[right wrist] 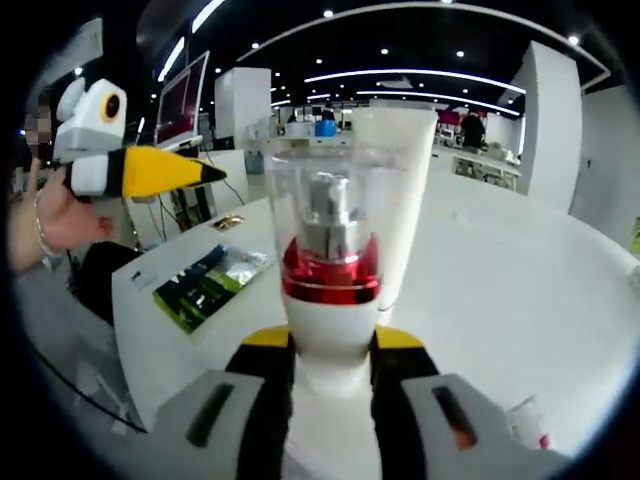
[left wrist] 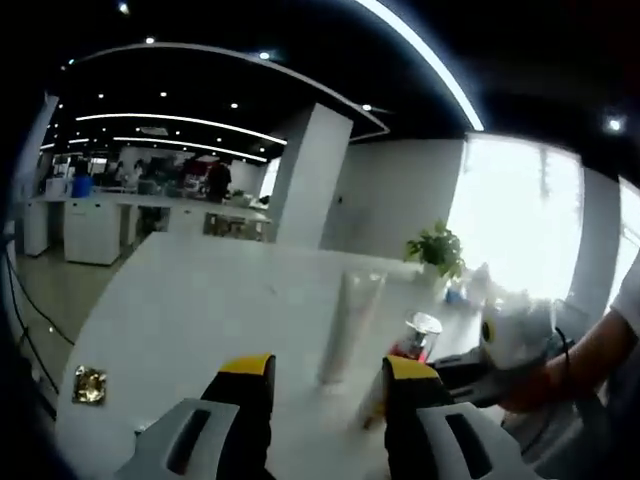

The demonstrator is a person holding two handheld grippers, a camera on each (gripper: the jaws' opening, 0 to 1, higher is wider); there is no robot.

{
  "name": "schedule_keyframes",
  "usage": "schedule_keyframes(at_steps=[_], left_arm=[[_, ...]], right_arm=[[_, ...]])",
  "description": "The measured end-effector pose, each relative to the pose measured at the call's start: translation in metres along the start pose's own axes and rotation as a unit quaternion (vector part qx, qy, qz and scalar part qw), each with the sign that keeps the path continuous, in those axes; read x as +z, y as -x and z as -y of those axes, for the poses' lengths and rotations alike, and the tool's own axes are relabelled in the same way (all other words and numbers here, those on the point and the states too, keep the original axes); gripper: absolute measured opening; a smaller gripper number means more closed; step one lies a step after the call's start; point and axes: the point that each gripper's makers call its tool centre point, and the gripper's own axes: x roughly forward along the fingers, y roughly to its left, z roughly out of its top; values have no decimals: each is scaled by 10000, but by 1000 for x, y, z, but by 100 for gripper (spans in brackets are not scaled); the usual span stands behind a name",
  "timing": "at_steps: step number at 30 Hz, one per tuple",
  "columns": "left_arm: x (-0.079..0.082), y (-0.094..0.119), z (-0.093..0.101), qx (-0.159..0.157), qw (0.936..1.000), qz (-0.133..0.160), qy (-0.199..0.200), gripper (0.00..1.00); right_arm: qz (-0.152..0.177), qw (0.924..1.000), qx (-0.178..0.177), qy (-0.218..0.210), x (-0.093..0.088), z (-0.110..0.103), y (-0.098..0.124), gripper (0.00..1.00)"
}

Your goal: Arrange the skincare products in the storage area until every visible bottle or jar stands upright without overlapping.

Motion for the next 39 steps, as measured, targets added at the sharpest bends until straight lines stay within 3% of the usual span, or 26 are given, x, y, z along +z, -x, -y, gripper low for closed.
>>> schedule_keyframes(at_steps=[9,12,25,31,39], left_arm=[[-16,-4,9,-96,9995,-275,-79,44],[-30,-8,7,-11,9977,-620,-266,44],[-22,-5,7,29,9990,-440,-64,43],[-24,-3,-6,454,9968,-563,-353,42],[-23,-1,-9,581,9966,-534,-258,42]], right_arm=[[-30,9999,-143,-34,0,1,-1,29],[-4,9999,-123,-43,-1,2,-1,29],[-58,9981,-586,-154,-3,21,3,29],[-95,9962,-802,-312,-4,34,6,29],[-70,9905,-1239,-598,-2,53,4,29]])
